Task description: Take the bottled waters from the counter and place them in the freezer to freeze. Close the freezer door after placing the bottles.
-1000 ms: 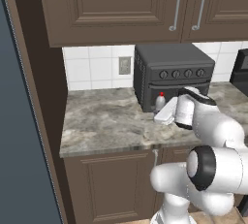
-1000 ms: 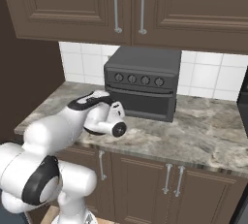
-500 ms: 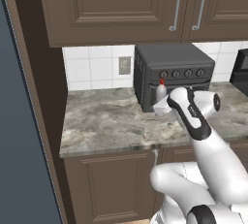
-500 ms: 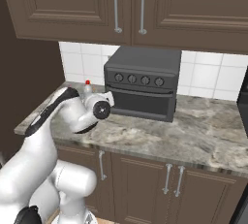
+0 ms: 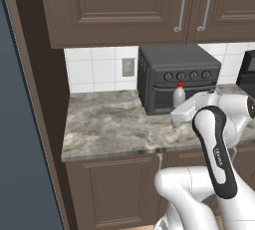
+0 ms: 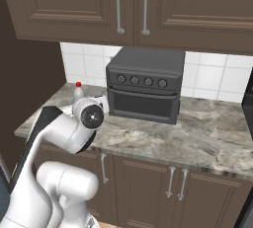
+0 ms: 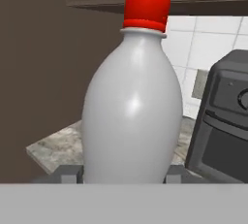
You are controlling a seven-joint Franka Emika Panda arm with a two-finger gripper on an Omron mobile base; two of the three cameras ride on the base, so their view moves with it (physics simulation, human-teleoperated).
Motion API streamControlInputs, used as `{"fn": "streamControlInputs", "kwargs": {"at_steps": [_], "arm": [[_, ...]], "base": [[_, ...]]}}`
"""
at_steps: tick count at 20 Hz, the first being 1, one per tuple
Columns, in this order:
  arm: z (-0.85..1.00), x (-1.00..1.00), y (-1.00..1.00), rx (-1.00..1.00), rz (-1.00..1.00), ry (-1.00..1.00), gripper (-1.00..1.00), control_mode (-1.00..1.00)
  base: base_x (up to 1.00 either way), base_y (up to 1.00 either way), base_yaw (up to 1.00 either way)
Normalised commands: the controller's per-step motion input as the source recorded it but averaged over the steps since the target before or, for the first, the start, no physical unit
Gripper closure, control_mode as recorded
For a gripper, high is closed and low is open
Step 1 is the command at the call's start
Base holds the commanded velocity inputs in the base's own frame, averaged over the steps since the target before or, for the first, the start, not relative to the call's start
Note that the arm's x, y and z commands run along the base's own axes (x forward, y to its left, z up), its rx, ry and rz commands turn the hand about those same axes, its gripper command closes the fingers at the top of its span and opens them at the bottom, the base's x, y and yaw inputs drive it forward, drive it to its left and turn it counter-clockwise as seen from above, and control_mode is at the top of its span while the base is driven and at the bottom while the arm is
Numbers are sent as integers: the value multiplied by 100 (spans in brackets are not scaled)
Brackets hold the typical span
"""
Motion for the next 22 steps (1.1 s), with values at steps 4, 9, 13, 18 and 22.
{"fn": "streamControlInputs", "kwargs": {"at_steps": [4, 9, 13, 18, 22], "arm": [[15, -81, 0, 4, 7, -41, 100, -100], [31, -18, 0, 0, 3, -12, 100, -100], [0, 0, 10, -4, 0, 1, 100, -100], [-1, 0, 0, 0, 0, 0, 100, -100], [-1, -3, 2, 0, 0, 0, 100, -100]], "base": [[0, 0, 0], [0, 0, 0], [0, 0, 0], [0, 0, 0], [0, 0, 0]]}}
